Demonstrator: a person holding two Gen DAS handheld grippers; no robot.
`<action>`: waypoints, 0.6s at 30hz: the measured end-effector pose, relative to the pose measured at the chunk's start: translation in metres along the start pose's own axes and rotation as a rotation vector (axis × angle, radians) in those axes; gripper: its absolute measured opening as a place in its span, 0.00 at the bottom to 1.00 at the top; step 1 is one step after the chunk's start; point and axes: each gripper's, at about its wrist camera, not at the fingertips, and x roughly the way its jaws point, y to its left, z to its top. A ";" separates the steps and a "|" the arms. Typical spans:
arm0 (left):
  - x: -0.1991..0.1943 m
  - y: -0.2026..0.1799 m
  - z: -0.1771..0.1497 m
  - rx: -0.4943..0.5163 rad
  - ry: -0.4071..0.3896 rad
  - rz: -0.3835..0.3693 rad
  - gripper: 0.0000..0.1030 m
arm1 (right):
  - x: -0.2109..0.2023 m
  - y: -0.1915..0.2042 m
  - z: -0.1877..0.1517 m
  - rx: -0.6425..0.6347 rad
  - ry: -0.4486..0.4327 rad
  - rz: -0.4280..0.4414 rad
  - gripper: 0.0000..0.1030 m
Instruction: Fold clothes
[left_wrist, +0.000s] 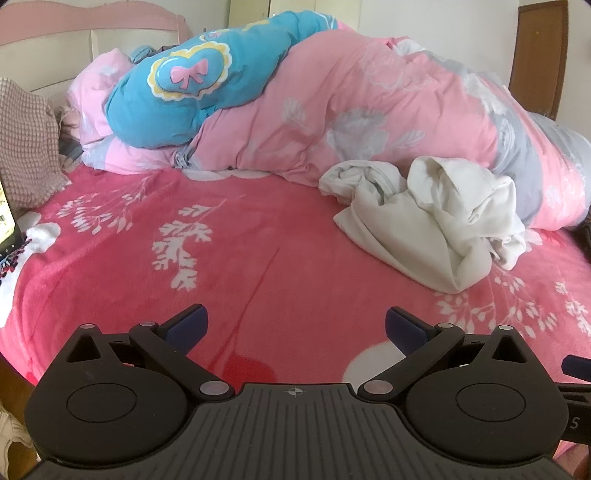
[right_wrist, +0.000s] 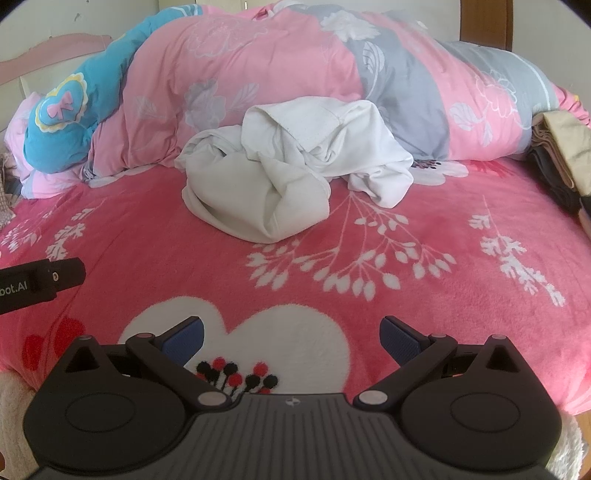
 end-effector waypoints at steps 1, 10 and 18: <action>0.000 0.000 0.000 0.000 0.000 0.000 1.00 | 0.000 0.000 0.000 0.000 0.000 0.000 1.00; 0.009 0.001 0.001 -0.008 0.006 -0.008 1.00 | 0.005 0.001 0.003 -0.004 0.003 -0.003 1.00; 0.024 -0.001 0.007 -0.024 -0.019 -0.061 1.00 | 0.017 -0.004 0.007 -0.001 -0.009 -0.018 1.00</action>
